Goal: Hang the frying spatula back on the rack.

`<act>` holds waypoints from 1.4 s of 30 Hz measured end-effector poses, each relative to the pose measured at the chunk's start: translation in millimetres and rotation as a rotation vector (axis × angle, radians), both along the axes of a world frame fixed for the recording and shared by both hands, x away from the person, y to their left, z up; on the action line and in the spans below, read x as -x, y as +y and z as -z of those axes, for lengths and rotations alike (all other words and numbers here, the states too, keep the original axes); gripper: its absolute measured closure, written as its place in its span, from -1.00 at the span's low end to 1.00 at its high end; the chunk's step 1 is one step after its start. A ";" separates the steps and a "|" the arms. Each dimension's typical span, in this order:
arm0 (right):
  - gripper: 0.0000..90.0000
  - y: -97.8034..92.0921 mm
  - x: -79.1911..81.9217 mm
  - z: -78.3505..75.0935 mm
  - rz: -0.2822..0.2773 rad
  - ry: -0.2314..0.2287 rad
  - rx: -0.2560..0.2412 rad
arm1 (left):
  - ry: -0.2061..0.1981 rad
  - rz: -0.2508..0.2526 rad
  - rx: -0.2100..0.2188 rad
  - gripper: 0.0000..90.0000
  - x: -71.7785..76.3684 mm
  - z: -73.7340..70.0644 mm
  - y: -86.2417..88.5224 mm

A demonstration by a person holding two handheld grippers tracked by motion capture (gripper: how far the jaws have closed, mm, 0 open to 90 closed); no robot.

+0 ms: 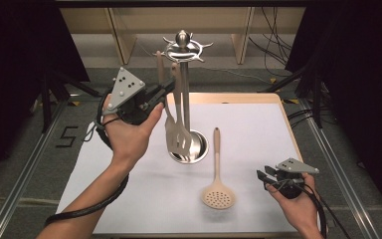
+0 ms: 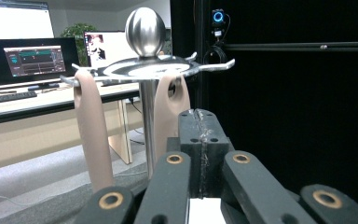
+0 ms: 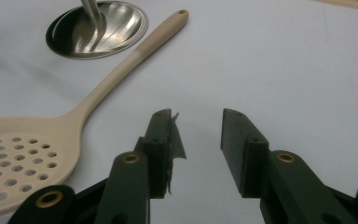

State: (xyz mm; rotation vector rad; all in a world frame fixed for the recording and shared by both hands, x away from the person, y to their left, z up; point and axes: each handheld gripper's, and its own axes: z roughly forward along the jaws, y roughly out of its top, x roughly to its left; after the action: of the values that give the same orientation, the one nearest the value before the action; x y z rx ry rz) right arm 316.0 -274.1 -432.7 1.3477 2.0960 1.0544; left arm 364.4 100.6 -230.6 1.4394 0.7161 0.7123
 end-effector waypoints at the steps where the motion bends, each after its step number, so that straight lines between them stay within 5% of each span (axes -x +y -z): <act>1: 0.43 0.0 0.0 0.0 0.000 0.000 0.000 | 0.000 0.000 0.000 0.99 0.0 0.0 0.0; 13: 0.43 -1.1 -0.1 0.4 0.000 -0.004 0.003 | -0.022 -0.005 0.003 0.99 -5.5 -13.6 -4.3; 40: 0.44 -3.5 -0.7 -0.4 -0.009 -0.020 0.022 | -0.034 -0.029 0.003 0.99 -8.3 -15.4 0.4; 42: 0.44 -1.2 1.1 -0.5 0.009 0.007 -0.007 | -0.036 -0.034 0.006 0.99 -8.9 -15.3 1.6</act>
State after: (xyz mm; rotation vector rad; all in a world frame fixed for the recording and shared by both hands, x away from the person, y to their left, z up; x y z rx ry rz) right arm 314.8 -275.3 -432.1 1.3649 2.0916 1.0557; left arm 373.4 102.2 -215.3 1.4083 0.7160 0.7593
